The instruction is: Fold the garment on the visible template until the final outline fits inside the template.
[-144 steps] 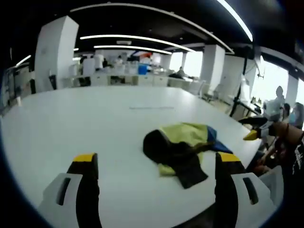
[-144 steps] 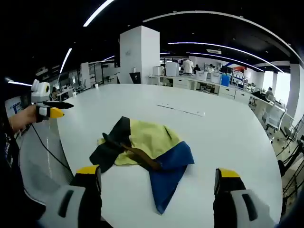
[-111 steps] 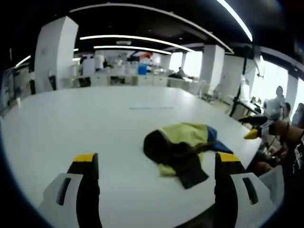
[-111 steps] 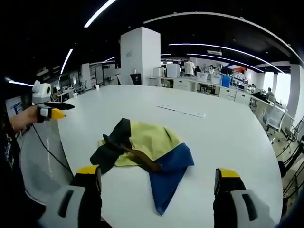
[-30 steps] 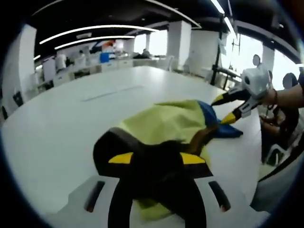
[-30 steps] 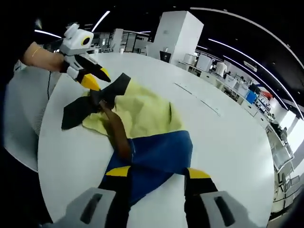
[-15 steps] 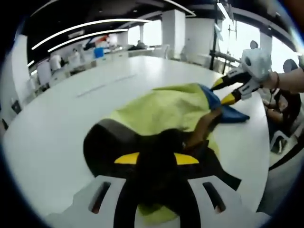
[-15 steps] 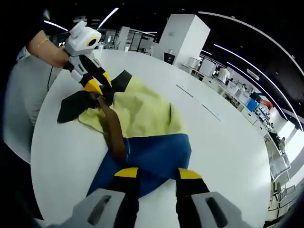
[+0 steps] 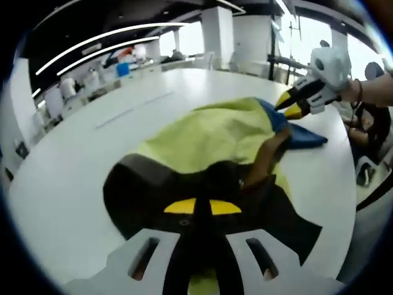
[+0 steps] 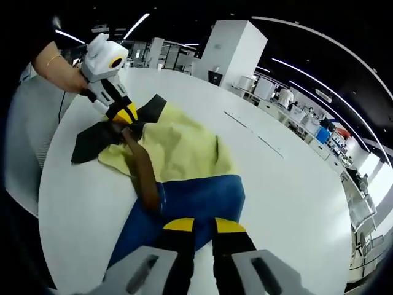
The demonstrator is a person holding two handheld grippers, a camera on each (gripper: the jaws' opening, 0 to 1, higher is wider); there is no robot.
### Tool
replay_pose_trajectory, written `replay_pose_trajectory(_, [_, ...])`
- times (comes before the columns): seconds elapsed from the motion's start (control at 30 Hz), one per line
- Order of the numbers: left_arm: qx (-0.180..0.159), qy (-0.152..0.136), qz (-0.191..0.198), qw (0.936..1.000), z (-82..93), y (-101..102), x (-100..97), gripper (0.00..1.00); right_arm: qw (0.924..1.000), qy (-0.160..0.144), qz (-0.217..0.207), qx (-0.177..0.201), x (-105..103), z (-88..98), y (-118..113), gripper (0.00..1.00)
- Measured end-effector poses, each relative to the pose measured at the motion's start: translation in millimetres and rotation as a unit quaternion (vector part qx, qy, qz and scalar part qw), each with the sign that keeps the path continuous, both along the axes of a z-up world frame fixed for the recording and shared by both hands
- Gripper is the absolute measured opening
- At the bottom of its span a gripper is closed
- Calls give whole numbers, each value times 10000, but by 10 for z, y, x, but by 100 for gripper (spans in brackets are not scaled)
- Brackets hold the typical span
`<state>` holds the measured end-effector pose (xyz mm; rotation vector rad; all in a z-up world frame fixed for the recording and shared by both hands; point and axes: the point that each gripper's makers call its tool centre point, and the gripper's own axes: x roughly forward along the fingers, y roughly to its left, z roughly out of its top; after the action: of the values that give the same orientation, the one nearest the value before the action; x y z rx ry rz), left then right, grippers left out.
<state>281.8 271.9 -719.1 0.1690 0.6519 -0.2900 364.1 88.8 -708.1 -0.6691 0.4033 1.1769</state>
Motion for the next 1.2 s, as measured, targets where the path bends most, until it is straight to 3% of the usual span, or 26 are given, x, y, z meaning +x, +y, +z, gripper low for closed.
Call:
replay_pose_trajectory(0.27, [30,-23,-26,10000,70,17,-59,0,10000,-47,-5,67,-8,25,37,0])
replay_pose_trajectory(0.37, [254,-60,-54,9996,119,80,-103,0,10000,-52,-28,80,-5,53,17,0])
replay_pose_trajectory(0.93, [-254,-680,270,9970,642,264,-92,0,9993,-134,-86,346,-42,377,-34,0])
replay_pose_trajectory(1.2, [-316,-954,288,9945,877,341,-49,0,9979,-403,-87,509,-11,622,20,0])
